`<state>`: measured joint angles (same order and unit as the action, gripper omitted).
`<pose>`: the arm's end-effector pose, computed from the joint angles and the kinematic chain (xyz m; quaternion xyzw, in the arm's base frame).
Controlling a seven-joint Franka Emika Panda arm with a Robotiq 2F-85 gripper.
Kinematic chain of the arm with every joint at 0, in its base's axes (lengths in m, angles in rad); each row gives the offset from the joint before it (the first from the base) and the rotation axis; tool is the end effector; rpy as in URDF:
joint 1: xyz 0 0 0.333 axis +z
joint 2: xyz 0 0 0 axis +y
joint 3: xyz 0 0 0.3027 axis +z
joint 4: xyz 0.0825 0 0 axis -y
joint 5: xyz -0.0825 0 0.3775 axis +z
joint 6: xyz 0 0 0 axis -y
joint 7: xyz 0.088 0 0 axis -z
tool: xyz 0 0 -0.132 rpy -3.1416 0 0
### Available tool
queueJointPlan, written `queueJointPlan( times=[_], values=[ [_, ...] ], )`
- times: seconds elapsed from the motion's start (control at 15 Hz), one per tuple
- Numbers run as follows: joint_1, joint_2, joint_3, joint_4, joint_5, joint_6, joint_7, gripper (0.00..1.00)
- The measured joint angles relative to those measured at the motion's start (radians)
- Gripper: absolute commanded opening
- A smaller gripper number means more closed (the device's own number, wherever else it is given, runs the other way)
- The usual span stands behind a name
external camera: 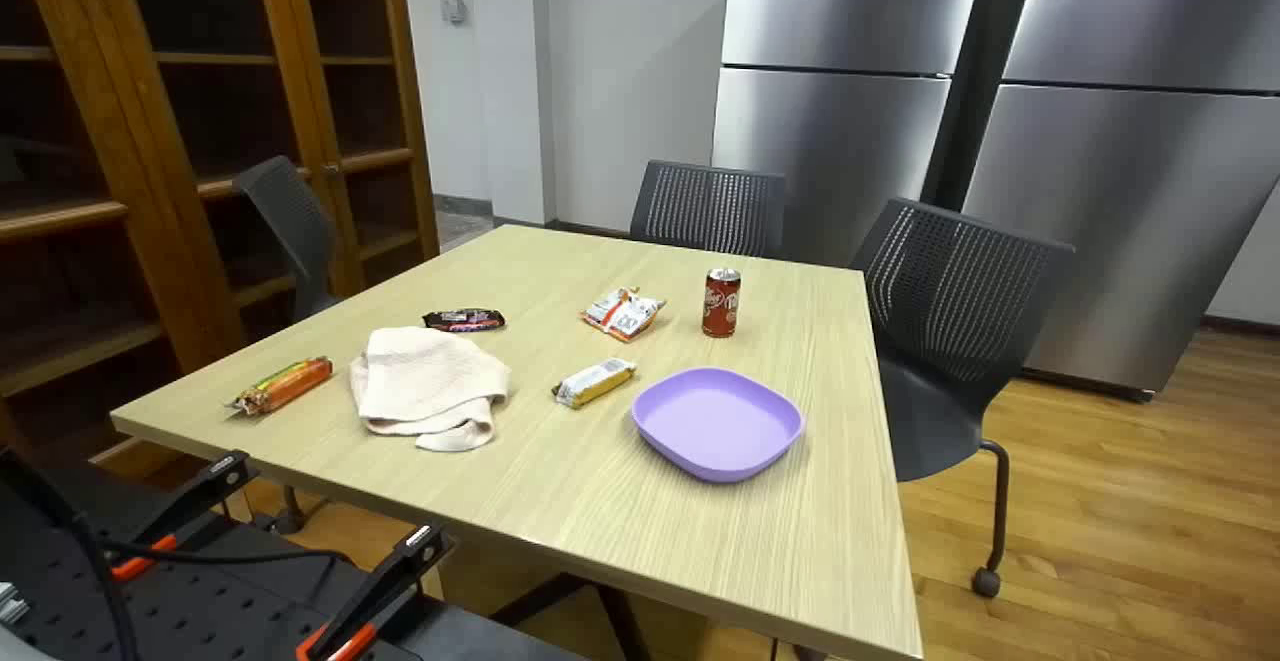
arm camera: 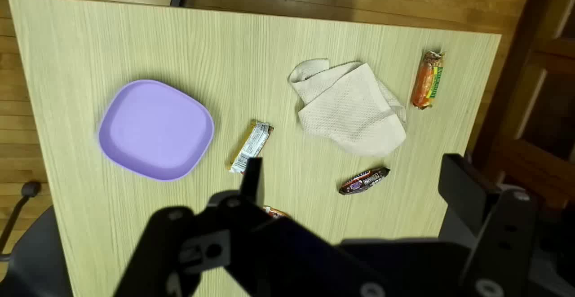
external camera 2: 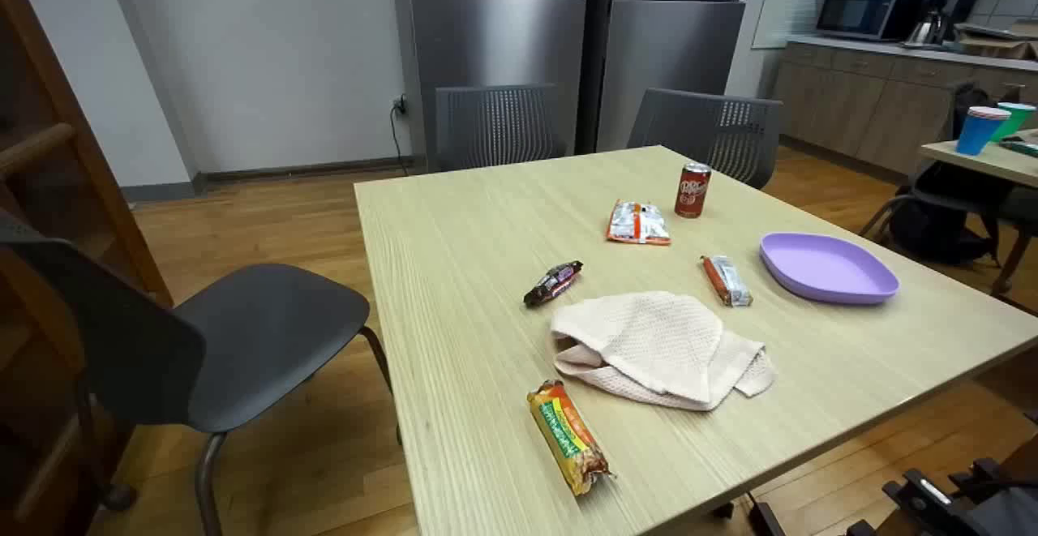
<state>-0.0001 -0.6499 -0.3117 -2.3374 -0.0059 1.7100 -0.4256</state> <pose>0.3423 -0.1250 0.5200 -0.9921 -0.0872 -0.0295 0.0853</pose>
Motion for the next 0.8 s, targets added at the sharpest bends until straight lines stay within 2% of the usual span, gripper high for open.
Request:
queueJointPlan(
  times=[0.53,0.8],
  values=[
    [0.0,0.007,0.001,-0.002,0.005,0.001,0.0,1.0],
    [0.013,0.052,0.007,-0.003,0.035,0.012,0.0,1.0]
  ],
)
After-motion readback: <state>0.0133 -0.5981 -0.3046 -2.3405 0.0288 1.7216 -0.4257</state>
